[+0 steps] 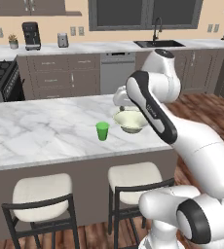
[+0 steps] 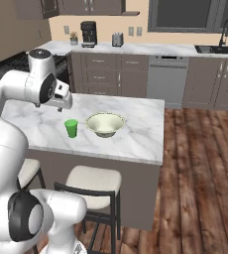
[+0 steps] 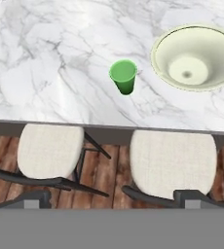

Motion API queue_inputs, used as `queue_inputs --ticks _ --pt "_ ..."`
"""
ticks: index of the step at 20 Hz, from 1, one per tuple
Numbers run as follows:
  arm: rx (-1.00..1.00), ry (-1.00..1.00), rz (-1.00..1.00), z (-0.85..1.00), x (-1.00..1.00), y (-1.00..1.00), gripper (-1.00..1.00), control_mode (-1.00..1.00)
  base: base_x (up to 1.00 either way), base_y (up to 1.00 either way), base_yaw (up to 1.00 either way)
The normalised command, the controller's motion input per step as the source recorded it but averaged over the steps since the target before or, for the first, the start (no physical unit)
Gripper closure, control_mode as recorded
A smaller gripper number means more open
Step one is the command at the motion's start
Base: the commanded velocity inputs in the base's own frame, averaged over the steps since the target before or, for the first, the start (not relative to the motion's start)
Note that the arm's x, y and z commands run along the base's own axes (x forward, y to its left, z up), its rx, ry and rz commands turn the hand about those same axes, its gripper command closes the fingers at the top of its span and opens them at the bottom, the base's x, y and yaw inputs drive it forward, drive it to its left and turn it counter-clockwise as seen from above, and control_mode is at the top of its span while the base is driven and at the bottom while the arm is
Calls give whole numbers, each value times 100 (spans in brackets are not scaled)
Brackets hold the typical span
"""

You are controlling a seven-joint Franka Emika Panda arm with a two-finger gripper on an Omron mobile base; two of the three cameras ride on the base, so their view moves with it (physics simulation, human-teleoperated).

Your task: Place the cup inside the bowl on the dining table and move the bowl to any counter.

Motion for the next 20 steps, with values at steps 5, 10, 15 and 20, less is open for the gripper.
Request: queue_inputs --ticks 5,10,15,20 --pt "0 0 0 0 26 14 -100 -100 0 0 0" --pt "0 0 0 -1 37 13 -100 -100 0 0 0" --pt "0 0 0 -1 36 9 -100 -100 0 0 0" --pt "0 0 0 -5 27 9 -100 -100 0 0 0"
